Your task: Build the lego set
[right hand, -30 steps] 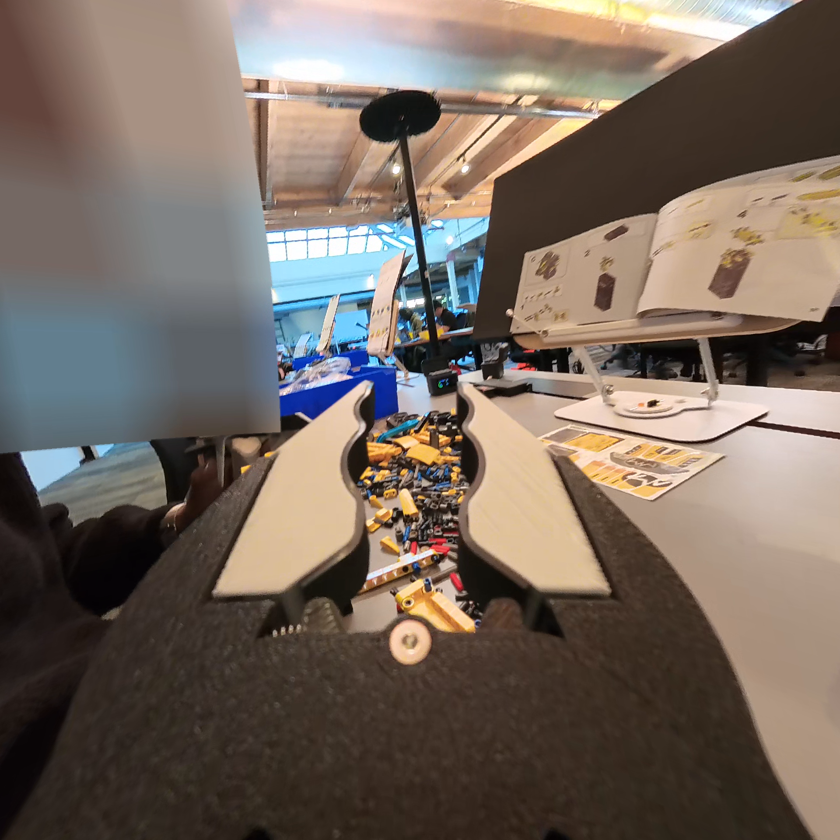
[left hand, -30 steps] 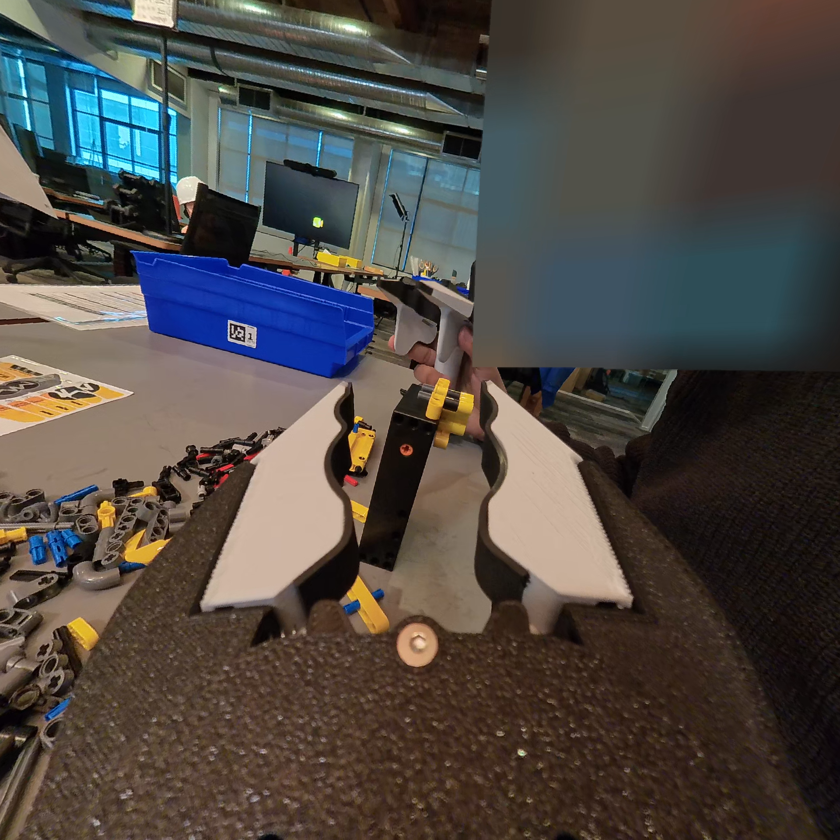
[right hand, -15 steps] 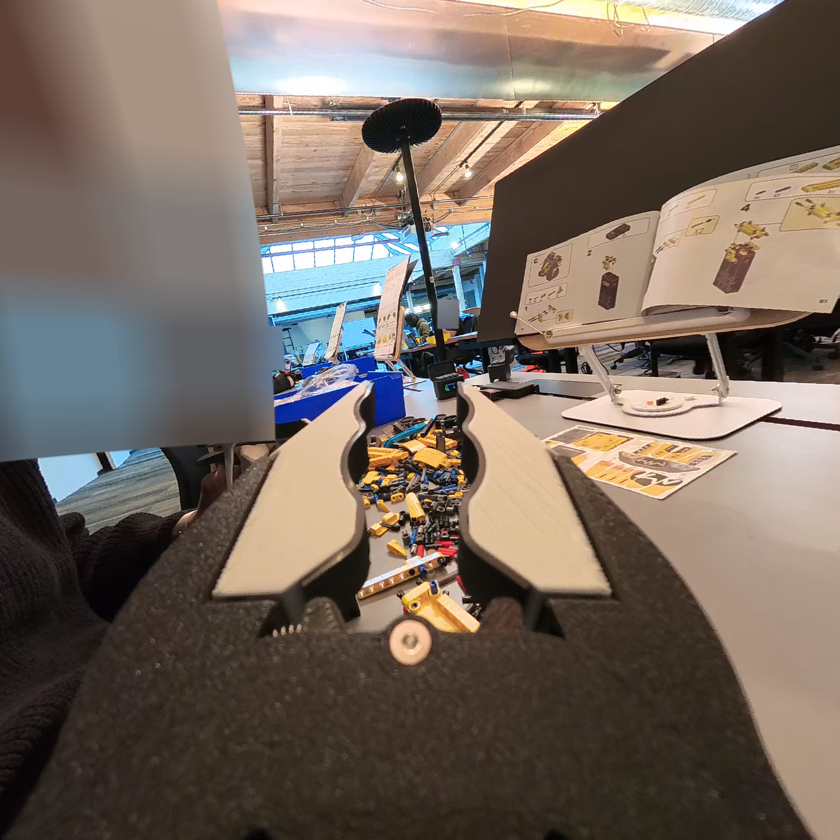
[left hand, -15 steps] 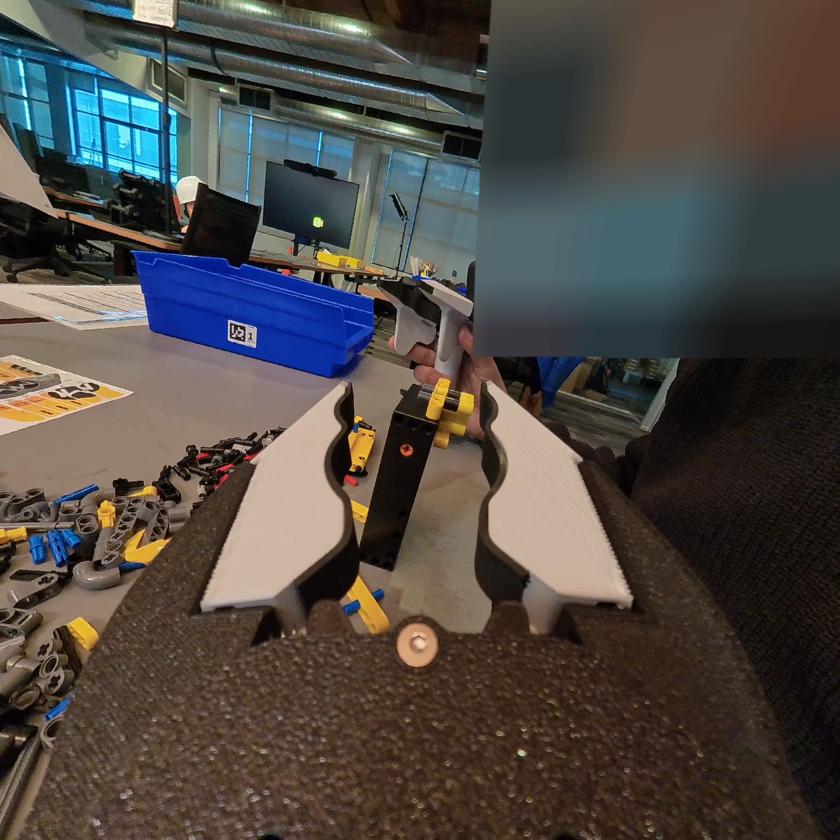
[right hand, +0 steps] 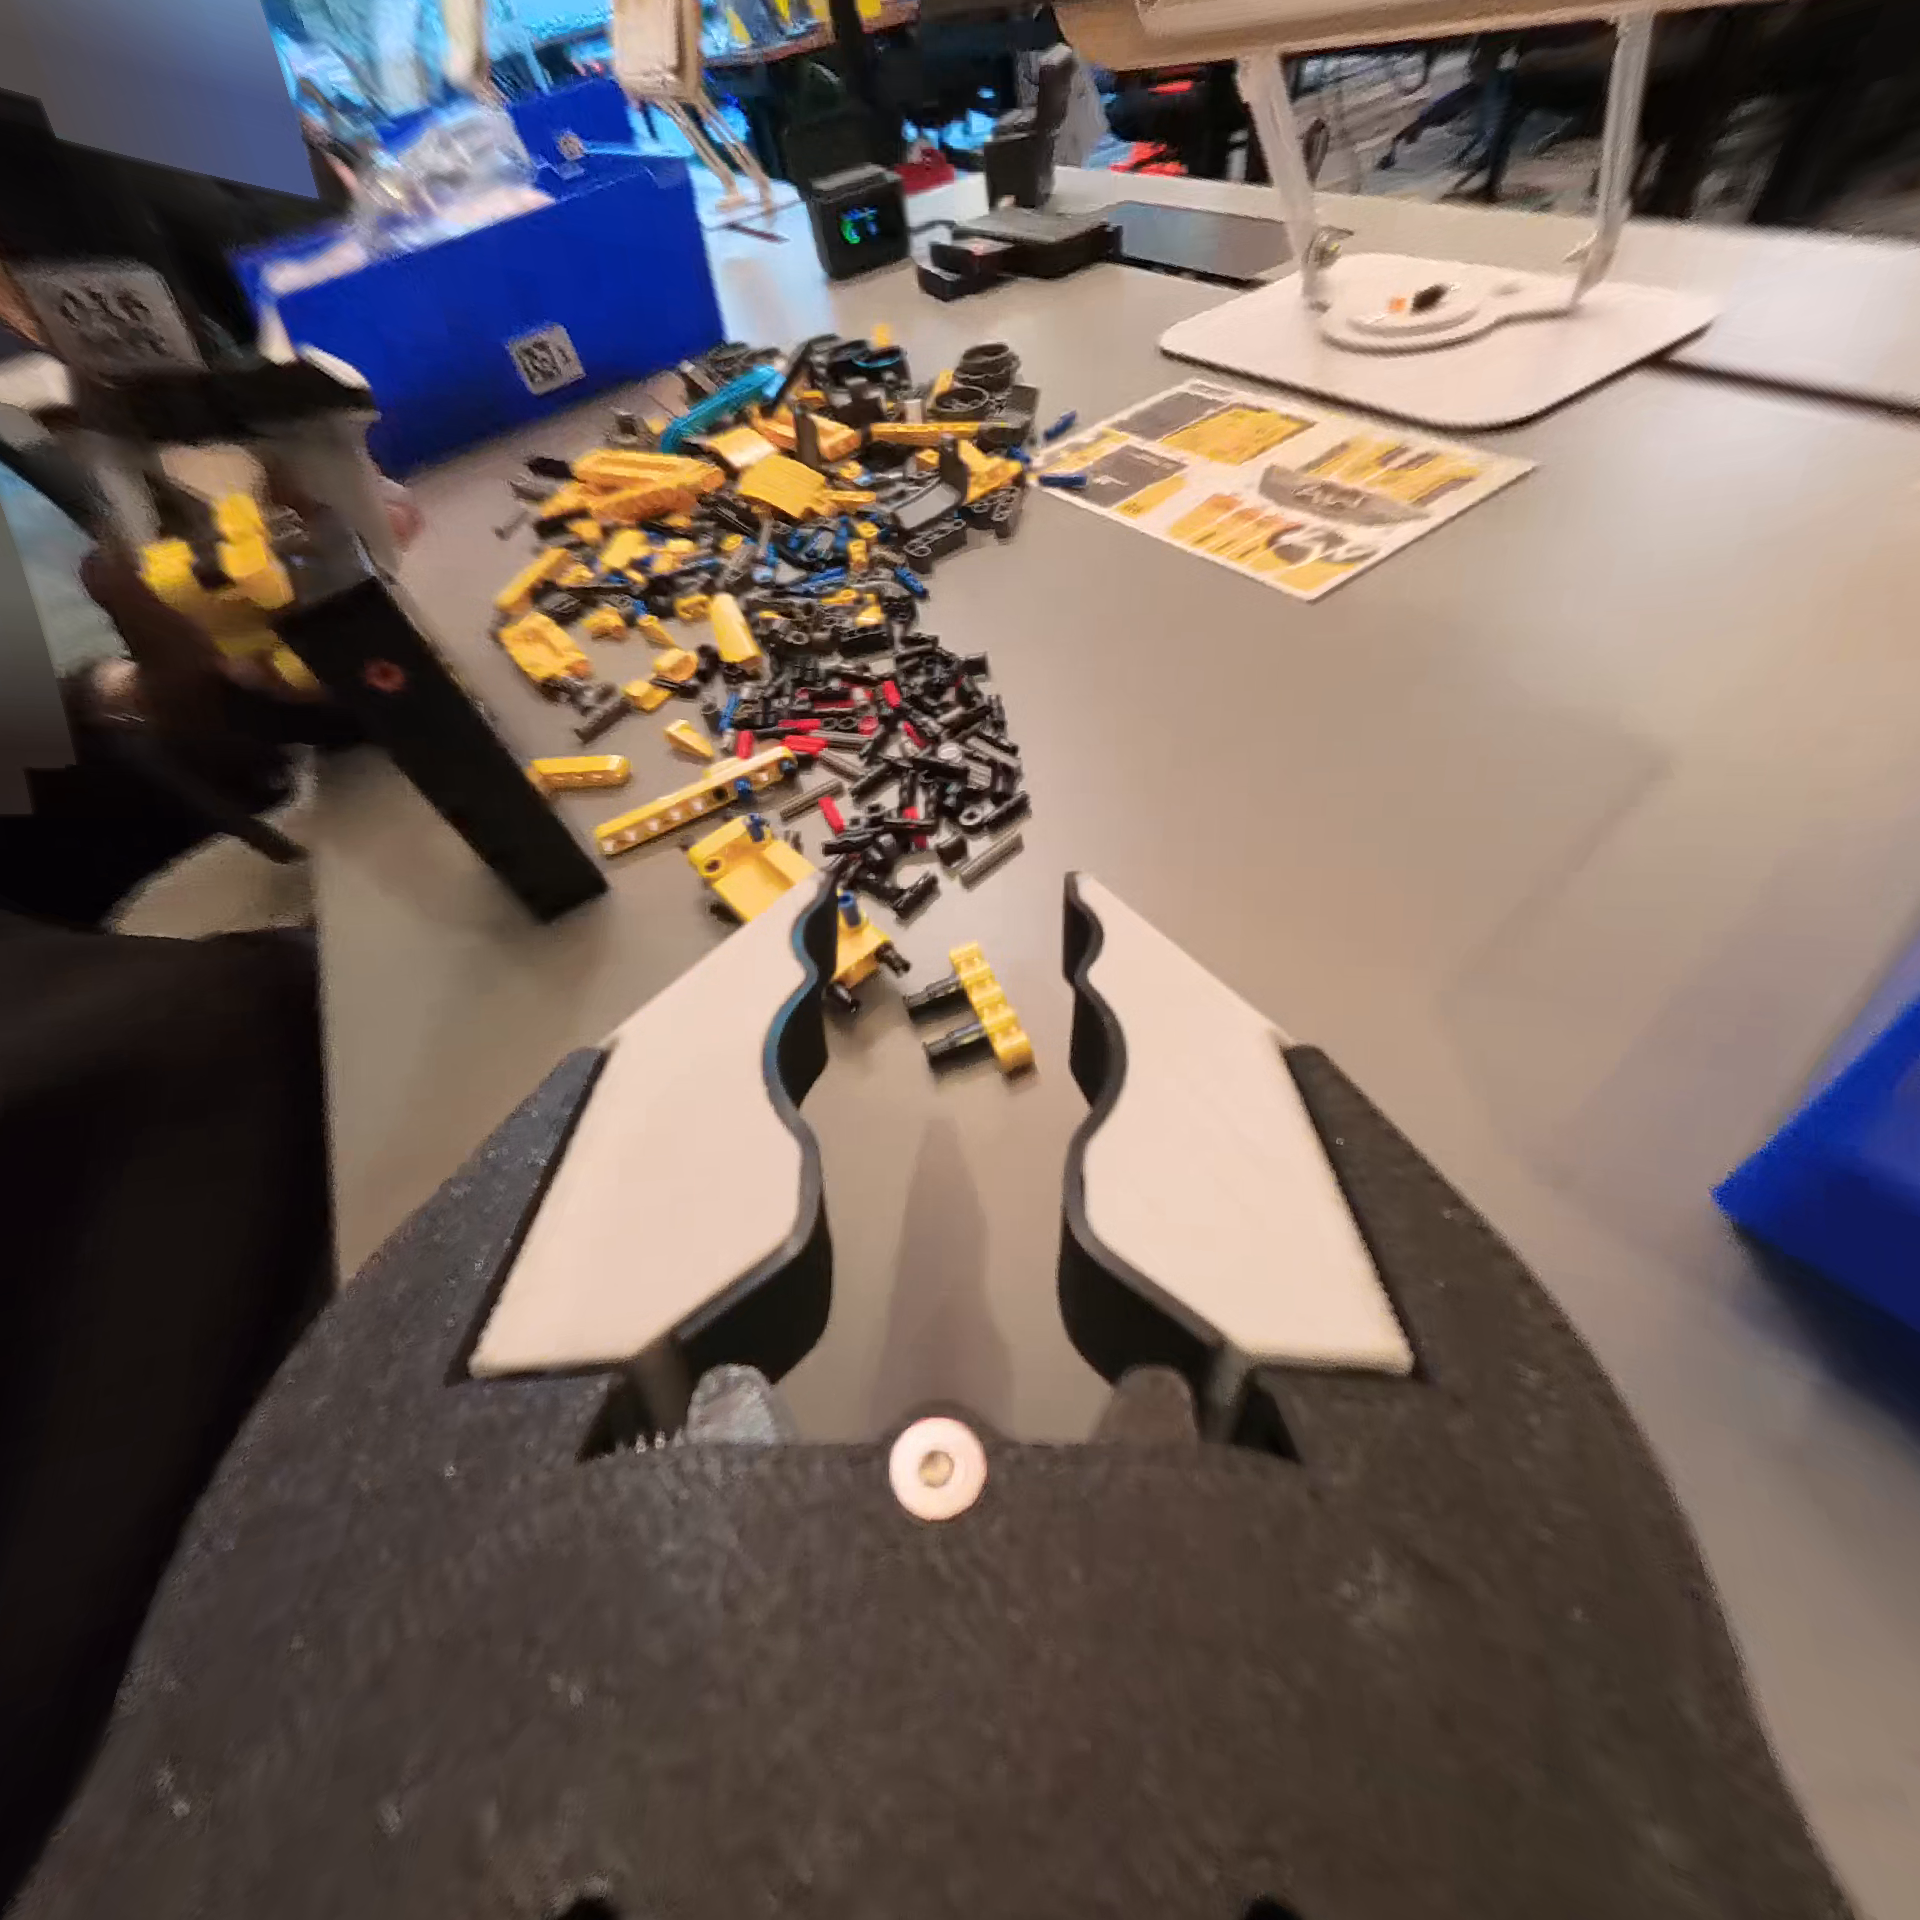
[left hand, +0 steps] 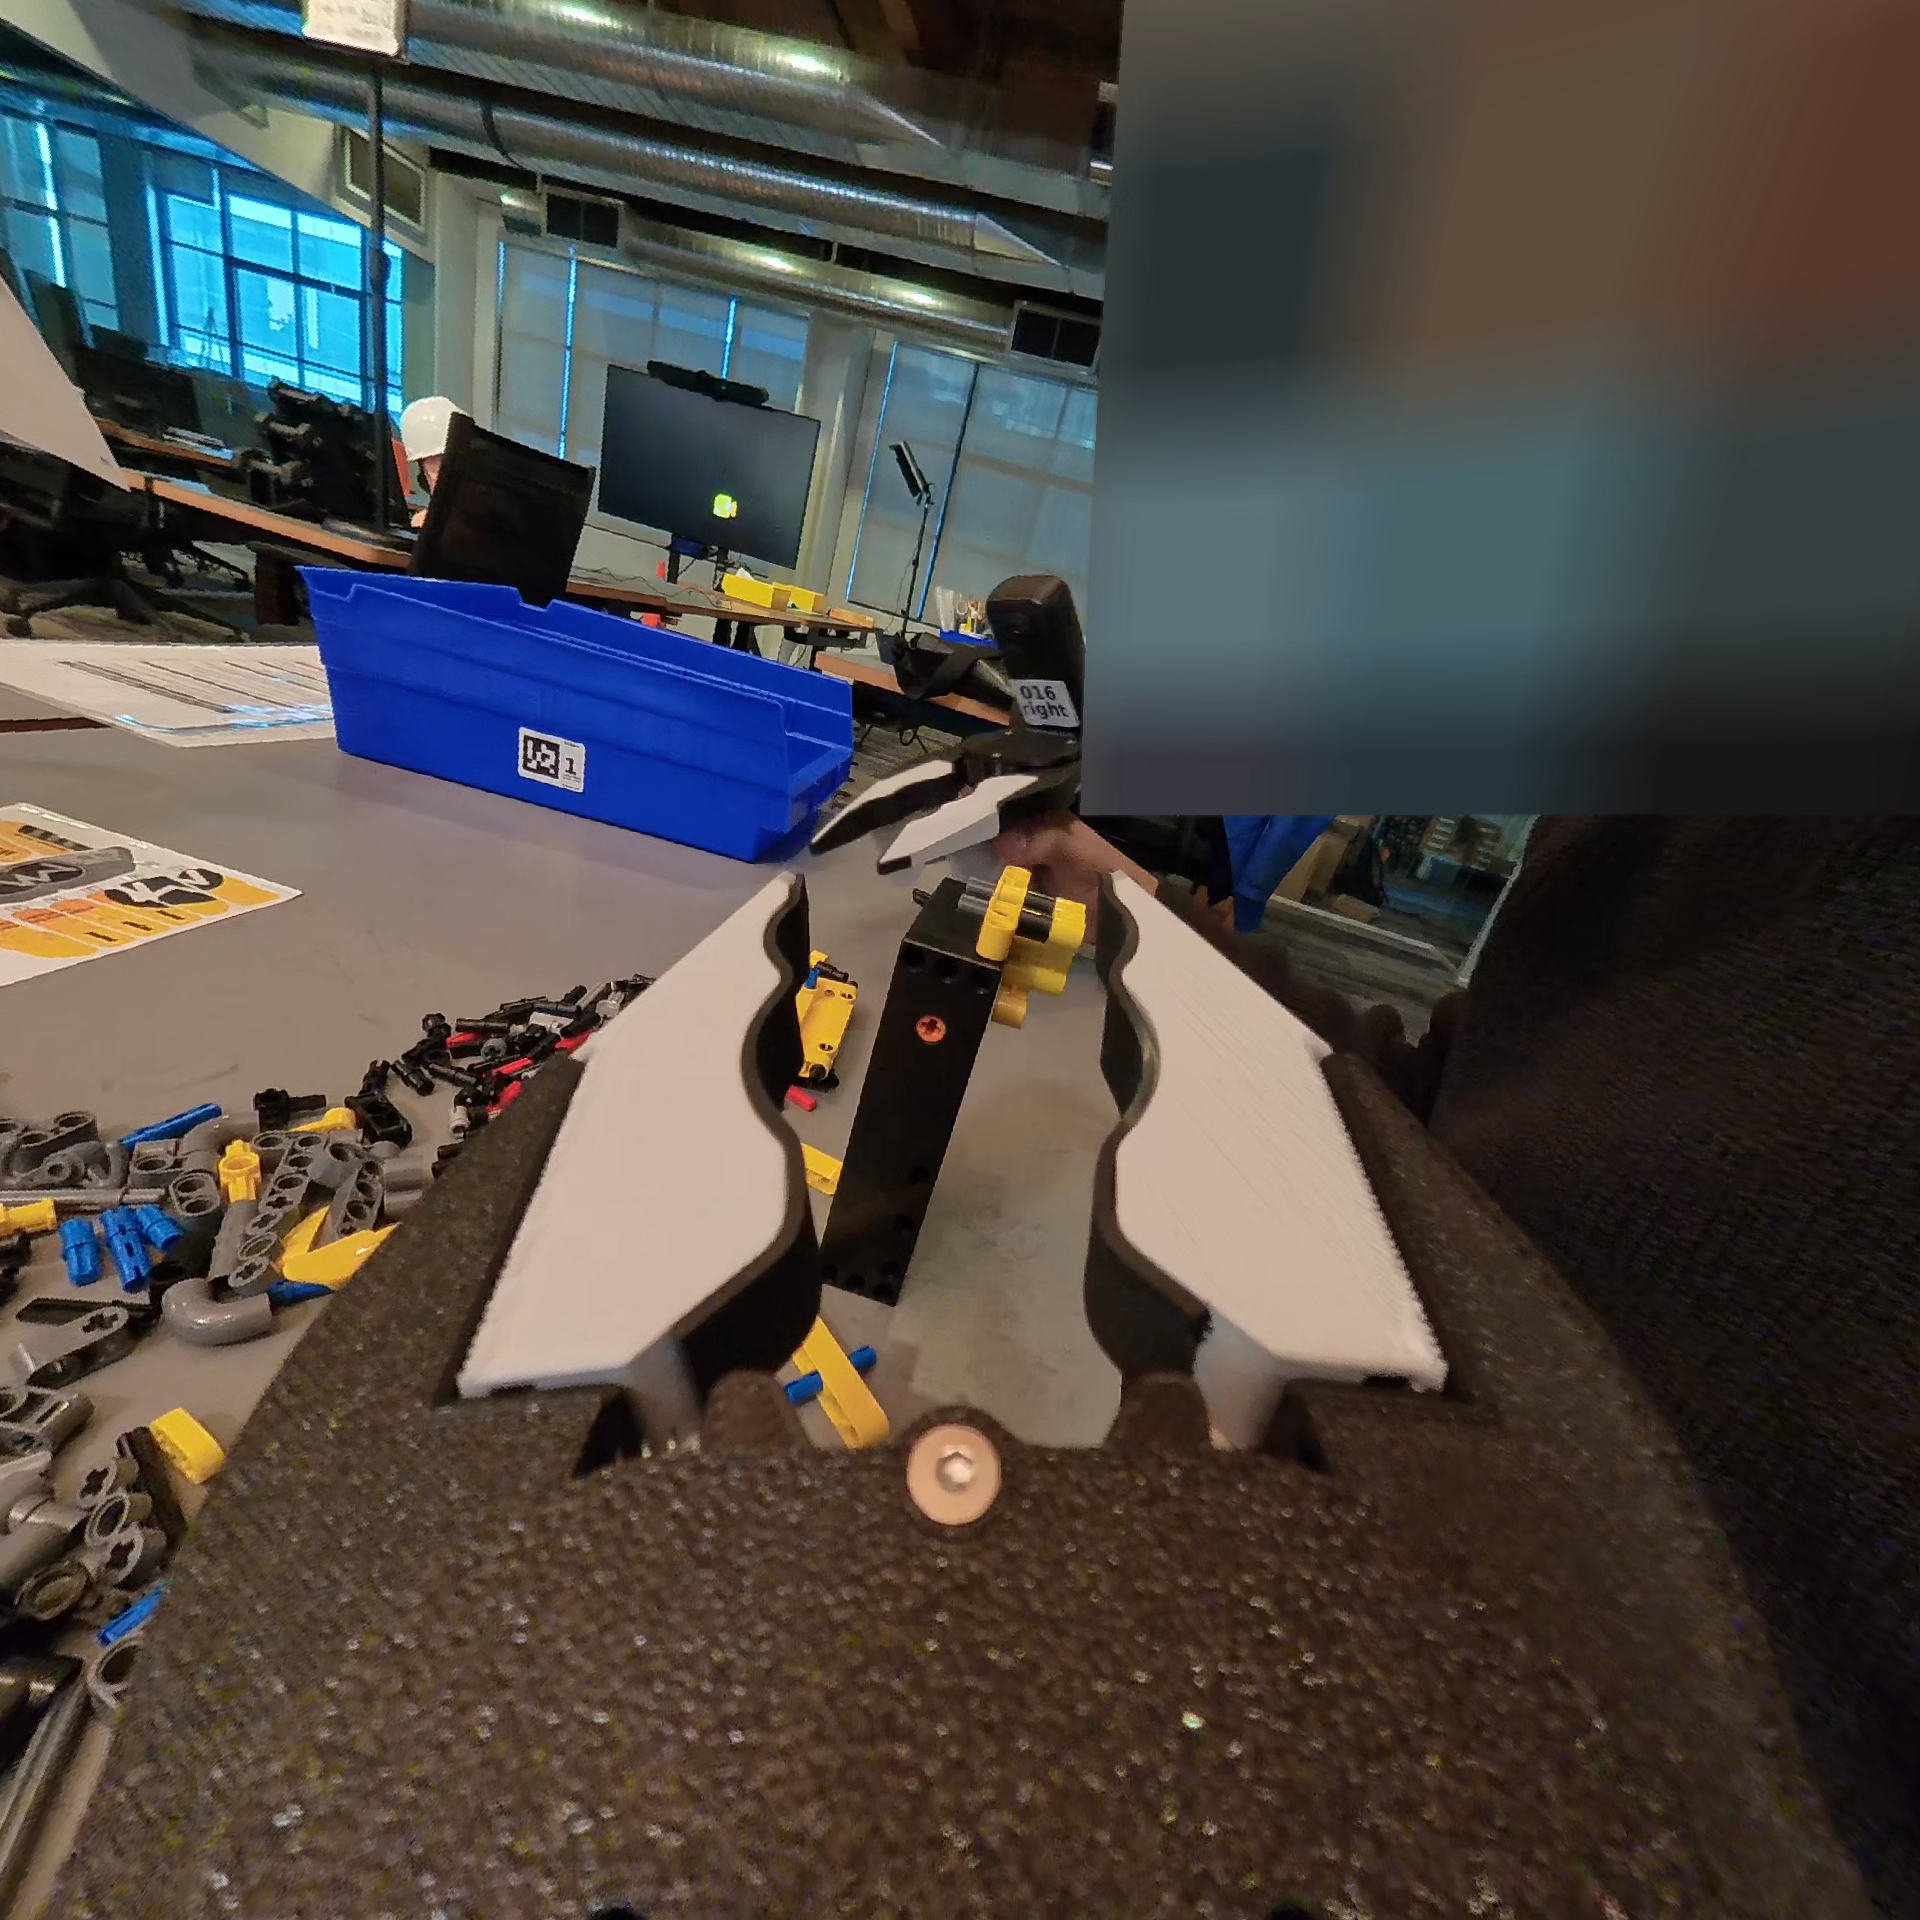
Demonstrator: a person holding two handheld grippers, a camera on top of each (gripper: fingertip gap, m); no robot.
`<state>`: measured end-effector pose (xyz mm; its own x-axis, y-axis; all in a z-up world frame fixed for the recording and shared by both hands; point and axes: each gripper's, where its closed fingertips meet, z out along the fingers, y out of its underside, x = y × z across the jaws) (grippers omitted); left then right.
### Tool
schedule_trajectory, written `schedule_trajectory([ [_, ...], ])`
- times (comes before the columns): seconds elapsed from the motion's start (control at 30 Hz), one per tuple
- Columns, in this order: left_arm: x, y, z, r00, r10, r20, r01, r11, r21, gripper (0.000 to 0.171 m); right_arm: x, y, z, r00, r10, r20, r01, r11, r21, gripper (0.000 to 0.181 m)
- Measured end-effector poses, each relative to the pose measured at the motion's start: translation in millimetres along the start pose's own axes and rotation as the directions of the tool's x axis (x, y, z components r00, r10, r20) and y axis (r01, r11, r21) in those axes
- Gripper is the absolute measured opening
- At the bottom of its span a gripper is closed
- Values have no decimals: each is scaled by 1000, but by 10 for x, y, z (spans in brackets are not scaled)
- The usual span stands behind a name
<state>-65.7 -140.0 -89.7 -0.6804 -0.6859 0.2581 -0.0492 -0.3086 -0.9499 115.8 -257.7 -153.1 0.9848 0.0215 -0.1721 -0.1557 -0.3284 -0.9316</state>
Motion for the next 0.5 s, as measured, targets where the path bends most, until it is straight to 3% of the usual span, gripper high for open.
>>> schedule_trajectory([
  [0.27, -3, -9, -6, 1000, -7, -3, 7, 1000, 7, 55, -45, 135, 59, 999, -3, 35, 7, 995, -97, 43],
  [0.5, 32, -6, 2, 1000, 26, -5, -26, 1000, 5, 55, -53, 113, 41, 995, 58, 84, -52, 996, -77, 43],
])
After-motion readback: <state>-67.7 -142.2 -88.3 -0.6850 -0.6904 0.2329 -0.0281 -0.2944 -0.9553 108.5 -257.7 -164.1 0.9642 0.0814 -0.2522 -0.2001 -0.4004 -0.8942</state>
